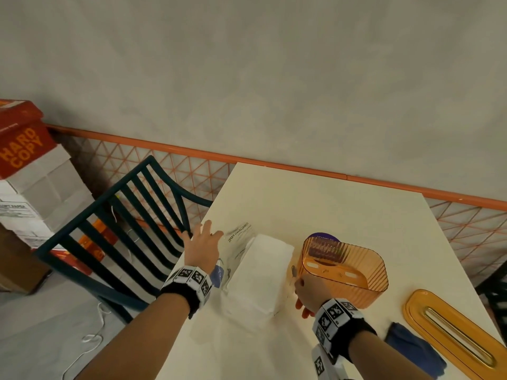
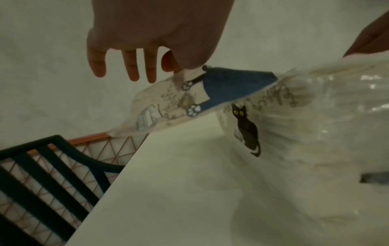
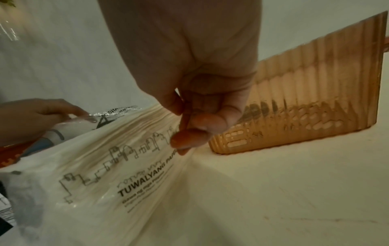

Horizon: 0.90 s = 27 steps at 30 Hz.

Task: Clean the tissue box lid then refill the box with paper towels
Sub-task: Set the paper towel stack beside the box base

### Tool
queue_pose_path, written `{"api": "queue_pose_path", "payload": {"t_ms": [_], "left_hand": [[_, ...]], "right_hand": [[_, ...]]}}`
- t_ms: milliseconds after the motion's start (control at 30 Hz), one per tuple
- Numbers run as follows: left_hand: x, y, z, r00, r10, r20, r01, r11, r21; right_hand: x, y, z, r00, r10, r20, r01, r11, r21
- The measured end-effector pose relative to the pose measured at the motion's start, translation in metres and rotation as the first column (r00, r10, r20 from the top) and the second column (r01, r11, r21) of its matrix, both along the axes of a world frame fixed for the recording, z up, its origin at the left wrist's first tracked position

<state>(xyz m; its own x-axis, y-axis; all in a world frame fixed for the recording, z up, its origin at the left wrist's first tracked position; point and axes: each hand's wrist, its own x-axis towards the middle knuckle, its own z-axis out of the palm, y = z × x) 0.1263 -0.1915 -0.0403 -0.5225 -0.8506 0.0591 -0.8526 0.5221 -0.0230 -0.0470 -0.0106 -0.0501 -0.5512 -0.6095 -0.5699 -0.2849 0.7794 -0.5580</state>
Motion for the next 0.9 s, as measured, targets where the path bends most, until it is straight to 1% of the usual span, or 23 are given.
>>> {"api": "queue_pose_path", "payload": {"t_ms": [33,67,100,167,267,333,400,433,467,500,533,567,600,667,733,800,900], "left_hand": [[0.002,0.001,0.002,0.999,0.049,0.000,-0.049,0.999,0.010],[0.003,0.002,0.001,0.995,0.091,-0.041,-0.091,0.996,0.008],[0.004,0.004,0.001,0.987,0.113,-0.111,-0.114,0.993,-0.002],[0.003,0.008,0.003,0.976,0.065,-0.207,-0.085,0.992,-0.092],[-0.002,0.015,0.009,0.973,-0.034,-0.229,-0.019,0.974,-0.225],[-0.010,0.025,0.020,0.965,-0.127,-0.230,0.058,0.957,-0.285],[-0.025,0.038,0.020,0.936,-0.296,-0.190,0.230,0.924,-0.305],[-0.033,0.046,0.020,0.910,-0.380,-0.168,0.324,0.902,-0.285],[-0.041,0.057,0.019,0.886,-0.435,-0.162,0.395,0.890,-0.229],[-0.048,0.069,0.019,0.881,-0.440,-0.174,0.422,0.897,-0.132],[-0.056,0.080,0.017,0.904,-0.400,-0.152,0.402,0.915,-0.016],[-0.063,0.088,0.015,0.933,-0.337,-0.126,0.348,0.935,0.074],[-0.069,0.096,0.012,0.956,-0.277,-0.094,0.288,0.948,0.133],[-0.079,0.106,0.007,0.982,-0.185,-0.033,0.188,0.961,0.204],[-0.086,0.112,0.003,0.991,-0.134,0.008,0.130,0.972,0.198],[-0.090,0.113,0.001,0.994,-0.104,0.042,0.096,0.982,0.165],[-0.094,0.113,0.001,0.998,-0.059,0.031,0.052,0.981,0.187]], "right_hand": [[0.000,0.001,0.001,1.000,0.009,-0.006,-0.009,1.000,-0.007],[0.000,0.002,0.002,1.000,0.021,-0.013,-0.021,1.000,-0.014],[0.000,0.003,0.003,0.999,0.039,-0.022,-0.039,0.999,-0.017],[0.001,0.004,0.004,0.996,0.081,-0.046,-0.082,0.997,-0.014],[0.005,0.003,0.004,0.992,0.107,-0.063,-0.108,0.994,-0.026],[0.008,0.002,0.004,0.989,0.119,-0.084,-0.122,0.992,-0.029],[0.009,0.002,0.008,0.983,0.144,-0.112,-0.148,0.988,-0.036],[0.007,0.003,0.011,0.980,0.154,-0.128,-0.161,0.986,-0.043],[0.003,0.005,0.014,0.976,0.162,-0.147,-0.172,0.984,-0.055],[-0.002,0.006,0.019,0.970,0.167,-0.175,-0.181,0.981,-0.065],[-0.009,0.009,0.022,0.962,0.166,-0.217,-0.185,0.980,-0.070],[-0.018,0.013,0.026,0.949,0.153,-0.275,-0.180,0.981,-0.074],[-0.028,0.018,0.029,0.933,0.125,-0.337,-0.160,0.984,-0.080],[-0.051,0.030,0.033,0.901,0.039,-0.432,-0.094,0.990,-0.107],[-0.073,0.047,0.036,0.868,-0.023,-0.496,-0.029,0.995,-0.097],[-0.092,0.063,0.037,0.836,-0.060,-0.545,0.041,0.998,-0.046],[-0.113,0.082,0.033,0.826,-0.125,-0.549,0.143,0.990,-0.011]]}}
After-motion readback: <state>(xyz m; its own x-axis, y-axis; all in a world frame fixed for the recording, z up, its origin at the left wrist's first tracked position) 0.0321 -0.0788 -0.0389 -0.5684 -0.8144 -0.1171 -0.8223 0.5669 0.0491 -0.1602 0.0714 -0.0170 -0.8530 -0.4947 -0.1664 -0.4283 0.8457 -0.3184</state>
